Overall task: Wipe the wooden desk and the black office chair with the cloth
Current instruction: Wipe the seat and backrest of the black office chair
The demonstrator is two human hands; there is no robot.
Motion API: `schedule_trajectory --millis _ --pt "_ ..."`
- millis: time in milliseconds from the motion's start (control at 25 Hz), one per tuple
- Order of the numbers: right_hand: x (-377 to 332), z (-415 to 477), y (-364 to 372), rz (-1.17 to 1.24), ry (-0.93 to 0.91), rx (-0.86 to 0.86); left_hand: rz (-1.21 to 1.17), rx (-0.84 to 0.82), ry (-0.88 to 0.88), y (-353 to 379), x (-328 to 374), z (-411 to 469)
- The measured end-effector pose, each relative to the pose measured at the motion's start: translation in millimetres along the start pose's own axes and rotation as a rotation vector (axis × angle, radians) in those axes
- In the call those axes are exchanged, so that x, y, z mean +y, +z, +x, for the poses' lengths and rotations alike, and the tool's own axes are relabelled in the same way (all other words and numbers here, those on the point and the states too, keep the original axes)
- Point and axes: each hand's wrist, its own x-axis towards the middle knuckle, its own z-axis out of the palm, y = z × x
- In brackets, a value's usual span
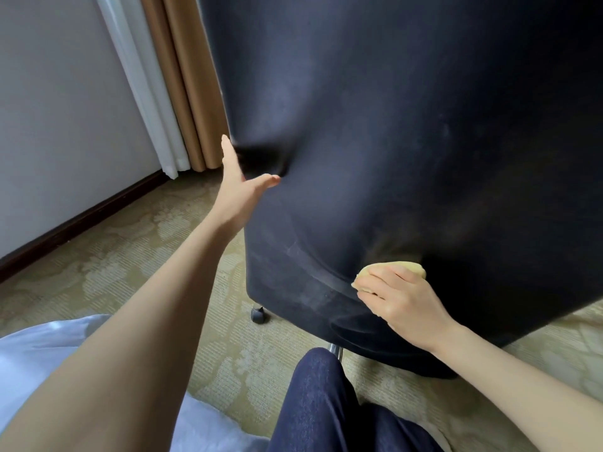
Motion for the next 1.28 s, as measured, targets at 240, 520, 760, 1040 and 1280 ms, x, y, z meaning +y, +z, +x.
schedule_trajectory --millis 240,520,760,1040,1280 --pt "1 57 -26 0.135 -0.006 0.383 -0.069 0.019 0.040 -8 3 -8" --pt "4 142 -26 0.029 -0.002 0.567 0.458 0.146 0.078 -12 17 -14" --pt "-9 141 0 -0.104 0.044 0.596 0.647 0.118 0.116 -10 32 -25" --pt "-40 118 33 -0.081 -0.037 0.345 0.710 0.107 0.118 -1 36 -39" --pt "-34 62 39 -0.080 -0.155 0.047 0.738 0.260 0.376 20 9 -73"
